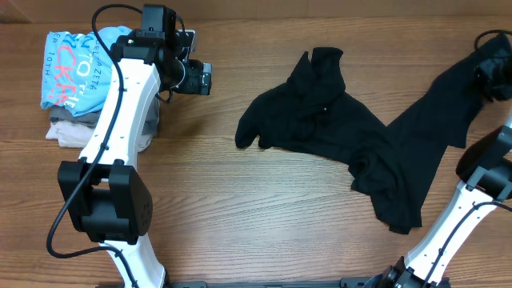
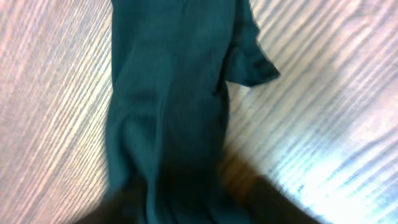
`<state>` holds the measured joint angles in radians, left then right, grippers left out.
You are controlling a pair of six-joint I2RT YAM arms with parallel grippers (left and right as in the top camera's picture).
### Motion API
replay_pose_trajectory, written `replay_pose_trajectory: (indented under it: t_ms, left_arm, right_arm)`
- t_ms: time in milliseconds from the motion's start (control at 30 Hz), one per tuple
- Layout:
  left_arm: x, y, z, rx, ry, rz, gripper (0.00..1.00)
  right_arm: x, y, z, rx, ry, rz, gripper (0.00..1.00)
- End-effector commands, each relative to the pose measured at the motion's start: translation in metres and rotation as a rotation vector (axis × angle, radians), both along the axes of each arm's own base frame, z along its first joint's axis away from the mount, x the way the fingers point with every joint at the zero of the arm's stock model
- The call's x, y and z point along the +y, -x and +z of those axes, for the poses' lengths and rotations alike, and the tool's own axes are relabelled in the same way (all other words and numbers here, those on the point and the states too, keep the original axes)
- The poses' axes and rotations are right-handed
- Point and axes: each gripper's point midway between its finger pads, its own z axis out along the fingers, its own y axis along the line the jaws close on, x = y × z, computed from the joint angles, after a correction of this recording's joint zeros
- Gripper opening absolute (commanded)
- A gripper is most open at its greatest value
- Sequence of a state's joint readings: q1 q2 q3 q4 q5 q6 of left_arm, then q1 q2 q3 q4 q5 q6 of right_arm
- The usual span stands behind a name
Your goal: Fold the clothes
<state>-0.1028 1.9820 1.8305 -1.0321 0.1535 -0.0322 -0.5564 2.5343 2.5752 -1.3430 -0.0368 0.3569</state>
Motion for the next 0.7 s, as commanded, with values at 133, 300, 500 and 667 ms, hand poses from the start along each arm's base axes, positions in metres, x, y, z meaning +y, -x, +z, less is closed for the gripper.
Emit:
replay_pose_trajectory:
  t_ms: [133, 300, 500, 667]
  left_arm:
    - [0.0, -0.002, 0.003, 0.001, 0.011, 0.018, 0.88]
    - [0.0, 0.008, 0.003, 0.038, 0.017, 0.017, 0.87]
    - [-0.004, 0.02, 0.005, 0.085, 0.078, 0.003, 0.88]
    - [-0.005, 0.013, 0.007, 0.054, 0.076, -0.005, 0.87]
  right_arm:
    - [0.077, 0.01, 0.099, -0.123, -0.131, 0.164, 1.0]
    - [0.161, 0.011, 0.103, -0.042, -0.191, 0.368, 1.0]
    - [0.265, -0.003, 0.097, -0.003, -0.193, 0.591, 0.98]
    - [0.328, -0.01, 0.074, 0.039, -0.197, 0.667, 0.94]
